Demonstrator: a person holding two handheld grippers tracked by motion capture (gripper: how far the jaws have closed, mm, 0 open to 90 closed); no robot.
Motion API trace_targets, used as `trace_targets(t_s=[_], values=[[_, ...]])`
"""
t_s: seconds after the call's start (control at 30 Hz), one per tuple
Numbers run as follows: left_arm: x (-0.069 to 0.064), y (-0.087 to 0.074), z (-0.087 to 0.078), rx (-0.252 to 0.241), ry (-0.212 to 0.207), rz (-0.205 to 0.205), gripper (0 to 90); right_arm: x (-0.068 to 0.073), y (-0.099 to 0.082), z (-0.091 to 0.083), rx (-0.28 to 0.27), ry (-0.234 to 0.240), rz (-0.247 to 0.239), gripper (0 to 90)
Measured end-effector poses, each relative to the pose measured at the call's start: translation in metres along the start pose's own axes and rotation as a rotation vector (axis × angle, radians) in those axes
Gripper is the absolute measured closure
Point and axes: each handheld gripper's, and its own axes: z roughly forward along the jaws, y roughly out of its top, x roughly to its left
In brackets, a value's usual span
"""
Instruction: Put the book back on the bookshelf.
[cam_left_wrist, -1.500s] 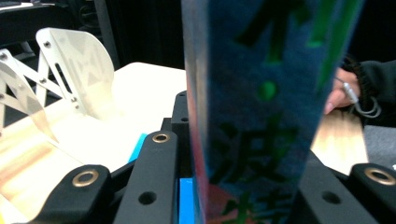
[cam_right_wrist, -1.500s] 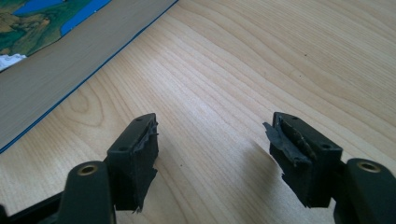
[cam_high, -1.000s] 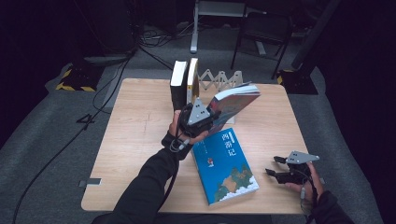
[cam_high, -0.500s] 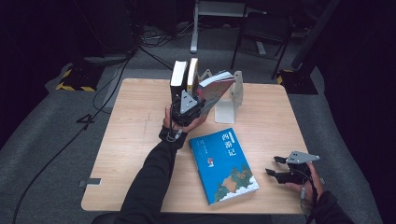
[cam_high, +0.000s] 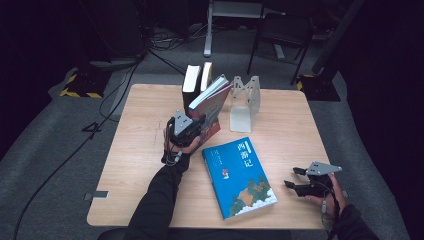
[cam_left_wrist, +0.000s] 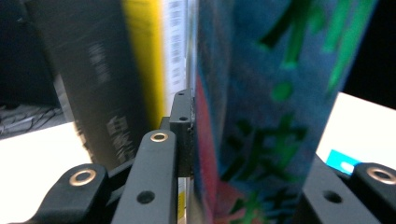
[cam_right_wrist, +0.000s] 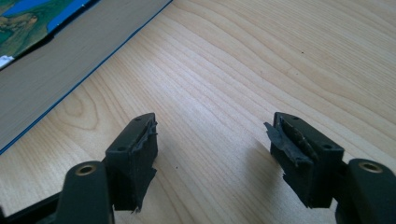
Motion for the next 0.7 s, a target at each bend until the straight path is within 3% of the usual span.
trace_targets(t_s=[0.03, 0.17, 0.23, 0.37, 0.43, 0.5, 0.7], values=[[0.002, -0.002, -0.003, -0.007, -0.006, -0.022, 73.1, 0.000, 0.000, 0.000, 0.000, 0.000, -0.002, 31.8], [0.004, -0.007, -0.007, 0.001, -0.030, -0.018, 72.5, 0.000, 0.000, 0.000, 0.000, 0.002, -0.003, 32.1], [0.002, -0.012, -0.009, 0.030, -0.048, -0.002, 70.6, 0.000, 0.000, 0.000, -0.001, 0.002, -0.002, 32.1], [0.004, -0.026, -0.011, 0.148, -0.059, 0.033, 66.8, 0.000, 0.000, 0.000, -0.001, 0.000, -0.003, 32.1], [0.004, -0.034, -0.014, 0.176, -0.061, 0.026, 68.8, 0.001, 0.000, 0.000, -0.002, 0.000, -0.005, 32.1], [0.005, -0.039, -0.015, 0.184, -0.065, -0.021, 69.3, 0.000, 0.000, 0.000, -0.001, 0.001, -0.004, 32.1], [-0.003, -0.041, -0.008, 0.192, 0.000, -0.044, 72.7, 0.000, 0.000, 0.000, 0.000, 0.003, -0.003, 32.3]])
